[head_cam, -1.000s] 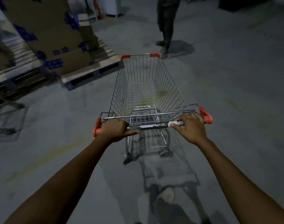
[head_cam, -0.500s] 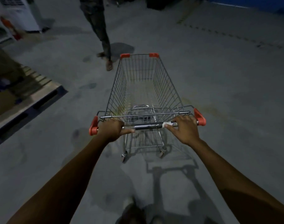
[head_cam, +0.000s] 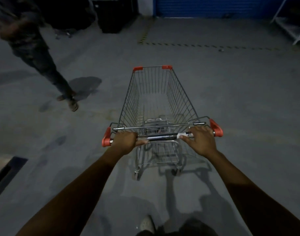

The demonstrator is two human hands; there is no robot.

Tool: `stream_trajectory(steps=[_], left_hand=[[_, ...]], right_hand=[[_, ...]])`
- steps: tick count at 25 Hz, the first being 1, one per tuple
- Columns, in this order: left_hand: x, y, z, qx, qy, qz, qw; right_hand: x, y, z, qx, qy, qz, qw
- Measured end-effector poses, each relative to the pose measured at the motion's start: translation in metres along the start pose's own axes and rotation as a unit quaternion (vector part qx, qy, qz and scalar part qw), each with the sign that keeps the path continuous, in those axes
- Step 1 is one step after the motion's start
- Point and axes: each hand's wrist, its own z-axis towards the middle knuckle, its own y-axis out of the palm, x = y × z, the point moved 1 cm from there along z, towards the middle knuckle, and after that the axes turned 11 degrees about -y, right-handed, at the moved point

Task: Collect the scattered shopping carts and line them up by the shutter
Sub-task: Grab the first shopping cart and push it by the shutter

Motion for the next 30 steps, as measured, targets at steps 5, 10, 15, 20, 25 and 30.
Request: stream_trajectory(steps=[5, 10, 15, 20, 25, 30], left_hand=[[0.005, -0.013, 0.134, -0.012, 0.051, -0.009, 0.999], [0.046, -0.028, 0.277, -0.004, 0.11, -0.021, 0.994], [0.084, -0.064, 0.41, -0.005, 0.223, -0.052, 0.974], [0.131, -0.089, 0.533, 0.013, 0.147, -0.013, 0.989], [0.207, -0.111, 0.661, -0.055, 0.172, -0.008, 0.984], [0.292, -0.124, 0.807, -0.042, 0.212, -0.044, 0.975]], right_hand=[[0.059, 0.017, 0.075, 0.033, 0.04, -0.027, 0.998], [0.146, 0.02, 0.152, 0.077, 0.073, -0.068, 0.992], [0.238, 0.016, 0.227, 0.105, 0.114, -0.092, 0.984], [0.336, 0.021, 0.294, 0.107, 0.139, -0.081, 0.981], [0.452, 0.017, 0.356, 0.115, 0.132, -0.107, 0.979], [0.579, 0.006, 0.431, 0.116, 0.153, -0.121, 0.974]])
